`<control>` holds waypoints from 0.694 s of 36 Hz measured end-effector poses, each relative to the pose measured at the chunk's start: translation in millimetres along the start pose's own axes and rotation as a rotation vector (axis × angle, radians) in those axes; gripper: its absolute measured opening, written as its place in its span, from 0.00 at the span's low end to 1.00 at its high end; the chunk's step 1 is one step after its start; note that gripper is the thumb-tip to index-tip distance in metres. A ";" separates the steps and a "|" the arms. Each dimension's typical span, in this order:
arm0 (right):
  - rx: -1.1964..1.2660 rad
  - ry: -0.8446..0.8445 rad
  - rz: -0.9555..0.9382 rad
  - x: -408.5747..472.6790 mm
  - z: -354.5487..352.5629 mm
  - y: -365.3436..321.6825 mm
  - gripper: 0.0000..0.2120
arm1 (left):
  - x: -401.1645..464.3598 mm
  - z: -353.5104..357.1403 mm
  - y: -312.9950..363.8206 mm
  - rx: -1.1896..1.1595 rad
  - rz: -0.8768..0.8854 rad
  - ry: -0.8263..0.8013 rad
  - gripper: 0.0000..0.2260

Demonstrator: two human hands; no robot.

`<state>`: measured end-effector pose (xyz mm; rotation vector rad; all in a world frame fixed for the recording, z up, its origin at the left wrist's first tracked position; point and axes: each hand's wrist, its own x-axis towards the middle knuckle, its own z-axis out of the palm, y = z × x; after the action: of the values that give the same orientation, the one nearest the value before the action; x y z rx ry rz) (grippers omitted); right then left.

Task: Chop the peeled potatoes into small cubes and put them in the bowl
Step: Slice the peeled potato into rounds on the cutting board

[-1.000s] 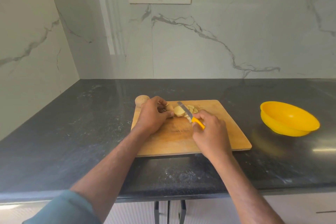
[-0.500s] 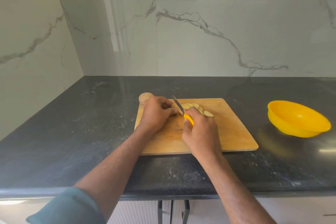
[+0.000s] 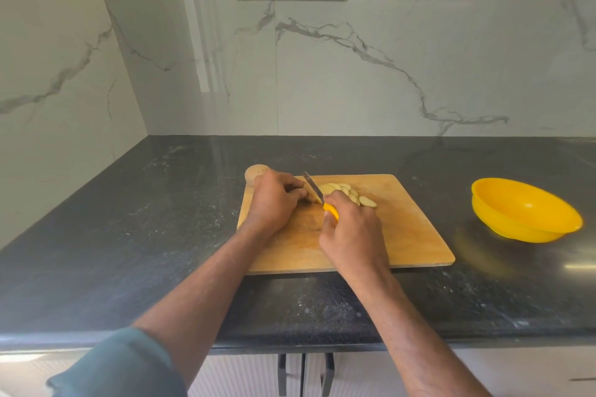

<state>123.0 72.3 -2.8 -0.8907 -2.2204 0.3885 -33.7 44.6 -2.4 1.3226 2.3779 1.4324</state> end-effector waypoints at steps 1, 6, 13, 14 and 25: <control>-0.004 -0.006 0.002 0.2 0.1 0.3 0.12 | 0.3 -0.2 -0.1 -0.002 -0.002 -0.002 0.04; -0.020 -0.038 0.012 1.8 0.8 1.7 0.12 | 1.4 0.5 -0.5 0.008 -0.008 -0.008 0.04; -0.013 -0.062 0.013 5.3 5.2 0.6 0.12 | 0.1 -0.9 0.0 -0.003 -0.014 -0.006 0.05; -0.019 -0.064 0.010 5.6 6.2 0.5 0.12 | 0.0 -1.1 0.1 -0.004 -0.016 -0.004 0.05; -0.053 -0.103 0.002 8.1 4.5 -5.9 0.13 | -1.3 -0.6 2.1 0.006 -0.009 0.002 0.06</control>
<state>112.8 73.6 1.0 -0.9201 -2.3337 0.3858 -31.8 43.7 -1.0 1.3116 2.3881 1.4256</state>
